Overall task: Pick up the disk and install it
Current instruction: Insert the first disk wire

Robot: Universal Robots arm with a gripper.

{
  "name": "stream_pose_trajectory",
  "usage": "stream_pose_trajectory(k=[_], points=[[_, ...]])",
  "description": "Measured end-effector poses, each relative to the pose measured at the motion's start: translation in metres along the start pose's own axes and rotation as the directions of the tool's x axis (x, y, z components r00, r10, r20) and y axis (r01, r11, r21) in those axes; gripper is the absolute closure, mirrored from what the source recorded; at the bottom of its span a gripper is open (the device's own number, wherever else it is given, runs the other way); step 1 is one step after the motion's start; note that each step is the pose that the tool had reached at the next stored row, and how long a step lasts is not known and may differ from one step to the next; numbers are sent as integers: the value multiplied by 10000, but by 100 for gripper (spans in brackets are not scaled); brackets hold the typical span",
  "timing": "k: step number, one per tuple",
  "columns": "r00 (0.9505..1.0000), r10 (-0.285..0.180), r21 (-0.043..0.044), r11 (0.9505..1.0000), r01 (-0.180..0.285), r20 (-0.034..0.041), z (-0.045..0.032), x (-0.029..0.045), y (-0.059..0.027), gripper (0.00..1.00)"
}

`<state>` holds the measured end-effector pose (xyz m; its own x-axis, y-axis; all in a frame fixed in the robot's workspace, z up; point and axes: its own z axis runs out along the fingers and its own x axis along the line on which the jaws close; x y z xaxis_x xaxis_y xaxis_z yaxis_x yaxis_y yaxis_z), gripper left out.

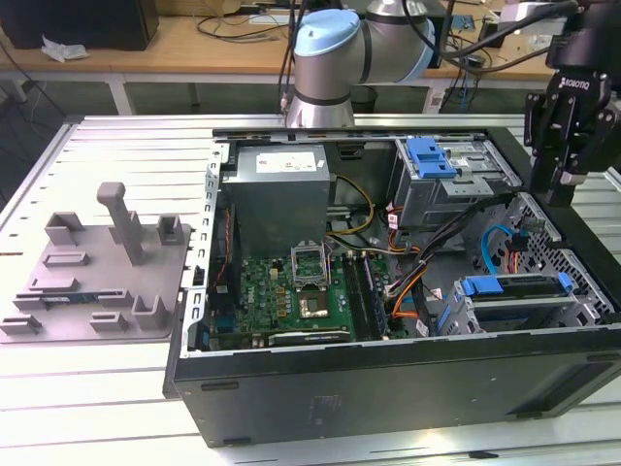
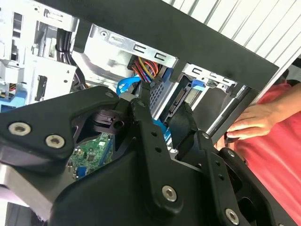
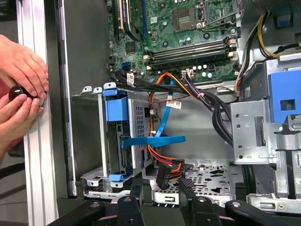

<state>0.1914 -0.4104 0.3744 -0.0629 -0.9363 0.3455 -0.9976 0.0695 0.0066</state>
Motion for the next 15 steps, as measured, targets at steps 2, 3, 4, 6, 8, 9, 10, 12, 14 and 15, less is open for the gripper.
stream_pose_trajectory(k=[2, 3, 4, 6, 8, 9, 10, 12, 14, 15], points=[[9999, 20, 3, 10000, -20, -151, 4, -32, -5, 56], [9997, 23, 8, 10000, -23, -236, 2, -51, -7, 56], [9993, 30, 17, 10000, -29, -377, 0, -84, -9, 56], [9987, 80, 8, 10000, -79, -499, 10, -98, -9, 56], [9982, 254, -53, 9997, -258, -549, 20, -102, -9, 56], [9976, 399, -106, 9991, -406, -560, 25, -104, -9, 56], [9970, 525, -153, 9985, -535, -567, 30, -106, -9, 56], [9948, 833, -267, 9960, -850, -585, 43, -111, -9, 56], [9923, 1079, -358, 9933, -1102, -603, 53, -114, -9, 56], [9909, 1198, -402, 9917, -1224, -612, 58, -116, -9, 56]])
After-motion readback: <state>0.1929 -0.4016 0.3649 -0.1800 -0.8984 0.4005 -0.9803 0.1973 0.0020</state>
